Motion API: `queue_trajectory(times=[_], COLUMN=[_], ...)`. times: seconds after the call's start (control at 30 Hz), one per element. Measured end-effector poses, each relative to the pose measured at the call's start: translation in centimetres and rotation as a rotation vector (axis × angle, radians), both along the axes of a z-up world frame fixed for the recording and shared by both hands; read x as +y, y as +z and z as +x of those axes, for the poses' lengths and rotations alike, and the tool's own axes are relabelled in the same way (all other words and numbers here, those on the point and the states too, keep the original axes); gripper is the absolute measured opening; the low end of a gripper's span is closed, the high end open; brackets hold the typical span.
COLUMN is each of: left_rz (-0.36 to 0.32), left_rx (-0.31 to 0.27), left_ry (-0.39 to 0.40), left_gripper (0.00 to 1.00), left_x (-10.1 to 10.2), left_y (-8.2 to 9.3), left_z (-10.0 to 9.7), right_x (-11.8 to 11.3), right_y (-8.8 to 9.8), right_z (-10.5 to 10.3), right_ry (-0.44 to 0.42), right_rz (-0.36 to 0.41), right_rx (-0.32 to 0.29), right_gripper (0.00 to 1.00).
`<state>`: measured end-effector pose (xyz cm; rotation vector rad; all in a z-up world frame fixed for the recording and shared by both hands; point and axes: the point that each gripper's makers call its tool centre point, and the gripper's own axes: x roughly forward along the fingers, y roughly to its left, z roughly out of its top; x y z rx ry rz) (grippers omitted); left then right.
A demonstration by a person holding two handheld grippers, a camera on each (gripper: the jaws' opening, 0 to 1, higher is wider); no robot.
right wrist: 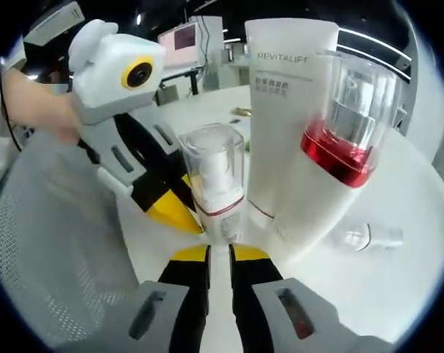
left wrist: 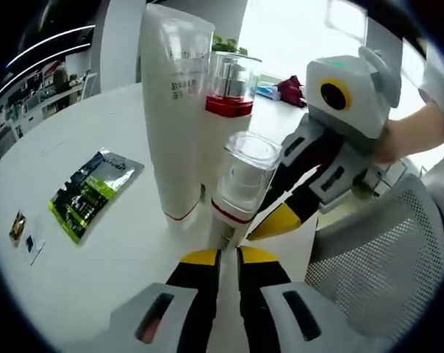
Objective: Arrange the skincare products in the storage area until every visible bottle or jar stands upright without overlapping.
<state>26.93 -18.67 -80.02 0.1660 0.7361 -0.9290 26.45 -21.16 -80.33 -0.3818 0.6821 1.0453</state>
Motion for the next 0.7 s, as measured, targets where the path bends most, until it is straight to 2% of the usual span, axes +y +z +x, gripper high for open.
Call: queue_trajectory(times=[0.3,0.7], left_rz=[-0.005,-0.004], left_rx=[0.005,0.010], left_ry=[0.011,0.013], left_gripper=[0.08,0.11], left_x=[-0.5,-0.8], left_y=[0.1,0.1], left_z=[1.1,1.1], right_x=[-0.4,-0.8], right_y=[-0.3,-0.3], right_z=[0.6,0.6], right_ry=[0.010,0.001], right_rz=[-0.014,-0.015], right_rx=[0.004,0.015], right_gripper=[0.10,0.12])
